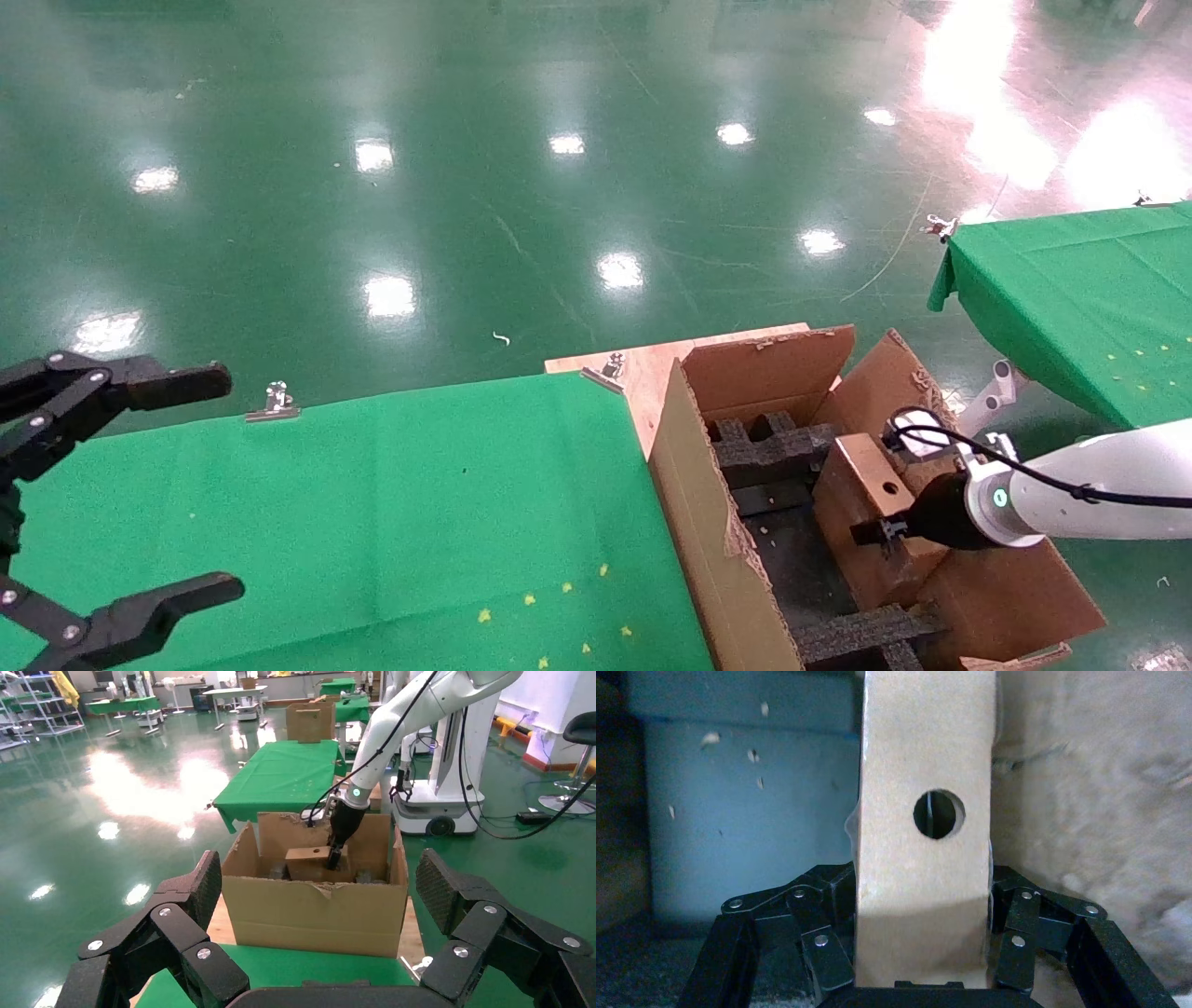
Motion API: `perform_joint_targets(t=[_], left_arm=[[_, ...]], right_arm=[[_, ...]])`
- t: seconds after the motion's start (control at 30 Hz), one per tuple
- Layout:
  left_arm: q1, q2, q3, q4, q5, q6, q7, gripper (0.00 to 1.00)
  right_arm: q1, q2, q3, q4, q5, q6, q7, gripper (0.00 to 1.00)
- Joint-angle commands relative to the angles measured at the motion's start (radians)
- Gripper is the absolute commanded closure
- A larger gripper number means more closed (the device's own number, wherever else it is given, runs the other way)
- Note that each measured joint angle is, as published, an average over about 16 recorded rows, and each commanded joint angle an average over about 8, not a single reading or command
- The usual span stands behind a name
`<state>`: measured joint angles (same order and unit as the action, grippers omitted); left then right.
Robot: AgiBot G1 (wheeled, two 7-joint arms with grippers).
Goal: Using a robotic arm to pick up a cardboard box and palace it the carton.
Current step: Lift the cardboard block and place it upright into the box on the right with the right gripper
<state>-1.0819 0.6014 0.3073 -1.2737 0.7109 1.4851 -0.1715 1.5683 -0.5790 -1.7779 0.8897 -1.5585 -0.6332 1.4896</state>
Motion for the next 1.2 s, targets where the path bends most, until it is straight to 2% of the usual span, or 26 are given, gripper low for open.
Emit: perform_joint_targets(t=[0.03,0.07,0.1,0.3,0.33,0.37,1.2], left_arm=[[0.0,0.0,0.0,0.0,0.0,0.0,0.0,0.0],[0.0,0.0,0.0,0.0,0.0,0.0,0.0,0.0],[0.0,0.0,0.0,0.0,0.0,0.0,0.0,0.0],[0.0,0.0,0.0,0.0,0.0,0.0,0.0,0.0],[0.0,0.0,0.0,0.0,-0.001,0.0,0.0,0.0],[0.0,0.0,0.0,0.0,-0.001,0.0,0.0,0.0],[0.0,0.0,0.001,0.001,-0.001,0.0,0.001,0.0]], right_arm=[[-0.01,-0.011,0.004,-0.024,0.022,-0.006,-0.025,1.0],[-0.012,-0.014,0.005,-0.031,0.029,-0.009,-0.033,0.96],[-0.015,-0.018,0.007,-0.038,0.037,-0.012,-0.043,0.86],[-0.023,-0.03,0.014,-0.064,0.064,-0.025,-0.075,0.11],[-0.023,-0.031,0.015,-0.067,0.066,-0.027,-0.078,0.02],[-0.023,-0.031,0.015,-0.067,0.067,-0.028,-0.077,0.0],[0.025,0.005,0.022,-0.034,0.044,-0.03,-0.051,0.0]])
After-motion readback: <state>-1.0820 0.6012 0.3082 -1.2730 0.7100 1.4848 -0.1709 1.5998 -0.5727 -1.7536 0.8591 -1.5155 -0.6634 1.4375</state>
